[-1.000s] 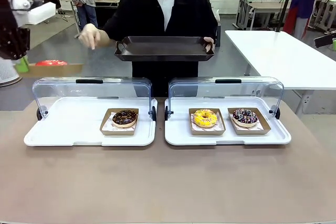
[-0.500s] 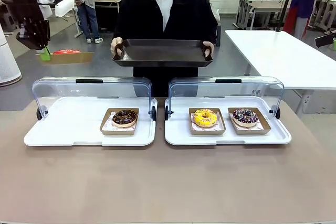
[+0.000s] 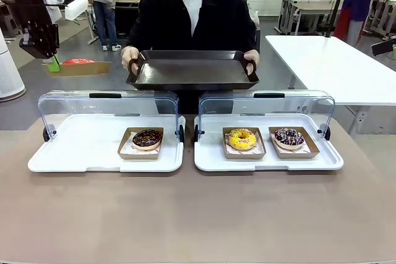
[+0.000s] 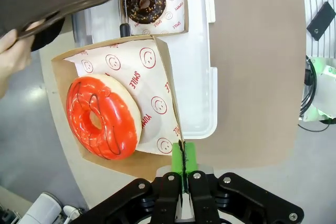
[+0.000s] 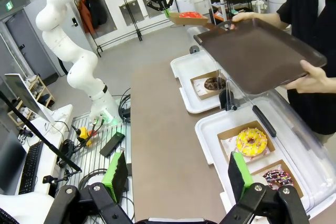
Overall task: Provide the desired donut to the person.
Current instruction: Pick up and lift the Paper togo box containing the Donut pointed at by the person.
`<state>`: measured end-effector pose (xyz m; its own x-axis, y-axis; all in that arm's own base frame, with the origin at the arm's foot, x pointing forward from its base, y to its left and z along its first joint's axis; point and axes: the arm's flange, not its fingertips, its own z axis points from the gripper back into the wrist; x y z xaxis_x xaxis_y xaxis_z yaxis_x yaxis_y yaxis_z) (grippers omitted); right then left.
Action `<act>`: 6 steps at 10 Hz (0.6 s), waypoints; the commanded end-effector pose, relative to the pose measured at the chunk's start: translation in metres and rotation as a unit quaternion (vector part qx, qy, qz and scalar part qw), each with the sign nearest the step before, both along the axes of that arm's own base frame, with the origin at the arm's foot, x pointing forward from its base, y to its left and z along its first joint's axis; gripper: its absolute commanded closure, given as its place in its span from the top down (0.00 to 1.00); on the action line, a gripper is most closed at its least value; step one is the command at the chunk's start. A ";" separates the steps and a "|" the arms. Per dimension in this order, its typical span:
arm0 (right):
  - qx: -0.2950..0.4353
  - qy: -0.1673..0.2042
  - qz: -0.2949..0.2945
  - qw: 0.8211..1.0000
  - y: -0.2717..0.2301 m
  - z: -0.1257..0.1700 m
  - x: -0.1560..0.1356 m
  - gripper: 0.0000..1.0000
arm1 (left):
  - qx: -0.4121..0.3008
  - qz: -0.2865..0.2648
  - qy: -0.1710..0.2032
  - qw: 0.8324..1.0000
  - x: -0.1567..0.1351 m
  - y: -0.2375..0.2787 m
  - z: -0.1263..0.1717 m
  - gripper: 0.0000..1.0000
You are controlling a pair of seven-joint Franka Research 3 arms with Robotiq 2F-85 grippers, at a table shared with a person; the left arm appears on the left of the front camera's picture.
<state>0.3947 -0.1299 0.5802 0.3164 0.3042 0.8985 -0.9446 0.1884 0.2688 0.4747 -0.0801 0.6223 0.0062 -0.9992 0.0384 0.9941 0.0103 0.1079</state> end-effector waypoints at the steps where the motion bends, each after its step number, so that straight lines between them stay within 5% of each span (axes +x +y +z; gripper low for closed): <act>1: 0.006 -0.004 0.001 1.000 0.001 0.001 0.000 1.00 | 0.001 0.000 -0.001 1.000 -0.002 0.001 0.000 0.00; 6: 0.006 -0.004 0.001 1.000 0.001 0.001 0.000 1.00 | 0.001 0.000 -0.001 1.000 -0.002 0.001 0.000 0.00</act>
<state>0.3947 -0.1298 0.5802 0.3164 0.3042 0.8985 -0.9446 0.1884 0.2688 0.4747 -0.0801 0.6223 0.0062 -0.9992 0.0383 0.9941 0.0103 0.1079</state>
